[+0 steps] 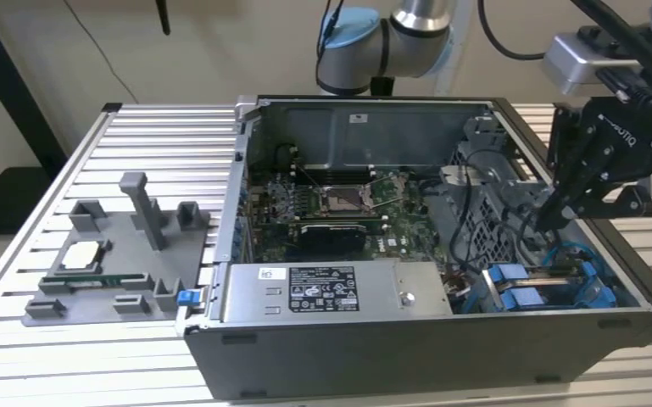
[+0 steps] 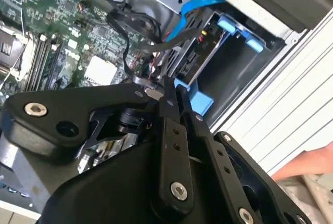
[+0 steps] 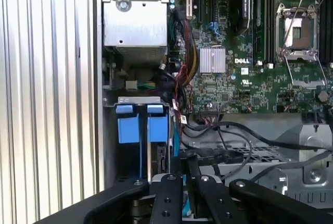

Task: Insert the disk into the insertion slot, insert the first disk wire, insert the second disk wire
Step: 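Insert the second disk wire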

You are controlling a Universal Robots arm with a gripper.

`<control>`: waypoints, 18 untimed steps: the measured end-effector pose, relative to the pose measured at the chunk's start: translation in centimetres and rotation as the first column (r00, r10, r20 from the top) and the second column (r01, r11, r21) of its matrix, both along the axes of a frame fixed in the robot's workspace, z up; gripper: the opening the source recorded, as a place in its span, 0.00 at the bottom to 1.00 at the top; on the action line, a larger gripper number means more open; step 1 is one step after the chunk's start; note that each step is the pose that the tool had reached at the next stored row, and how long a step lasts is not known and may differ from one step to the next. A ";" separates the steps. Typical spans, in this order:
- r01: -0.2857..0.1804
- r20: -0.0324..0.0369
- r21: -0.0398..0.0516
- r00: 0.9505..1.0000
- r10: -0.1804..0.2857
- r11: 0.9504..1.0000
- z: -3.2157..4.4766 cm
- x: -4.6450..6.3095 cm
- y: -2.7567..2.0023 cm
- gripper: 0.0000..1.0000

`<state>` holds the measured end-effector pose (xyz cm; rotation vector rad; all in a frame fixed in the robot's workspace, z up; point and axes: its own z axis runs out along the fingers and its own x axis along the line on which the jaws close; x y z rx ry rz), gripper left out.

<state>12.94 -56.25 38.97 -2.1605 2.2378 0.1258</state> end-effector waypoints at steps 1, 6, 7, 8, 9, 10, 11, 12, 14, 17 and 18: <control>0.000 0.000 0.000 1.000 0.000 1.000 -0.04 -0.1 -0.10 0.00; -0.001 0.001 0.001 1.000 0.001 1.000 -0.39 -0.1 -0.53 0.00; 0.000 0.001 0.001 1.000 0.000 1.000 -0.40 -0.1 -0.54 0.00; -0.001 0.001 0.001 1.000 0.001 1.000 -0.40 -0.1 -0.54 0.00; 0.000 0.001 0.001 1.000 0.000 1.000 -0.41 -0.1 -0.57 0.00; 0.000 0.001 0.001 1.000 0.000 1.000 -0.41 -0.1 -0.58 0.00; -0.001 0.001 0.001 1.000 0.001 1.000 -0.41 -0.1 -0.58 0.00; -0.001 0.001 0.001 1.000 0.001 1.000 -0.41 -0.1 -0.58 0.00; -0.001 0.001 0.001 1.000 0.001 1.000 -0.49 -0.1 -0.58 0.00; -0.001 0.001 0.001 1.000 0.001 1.000 -0.68 -0.1 -0.58 0.00; -0.001 0.001 0.001 1.000 0.001 1.000 -0.74 -0.1 -0.58 0.00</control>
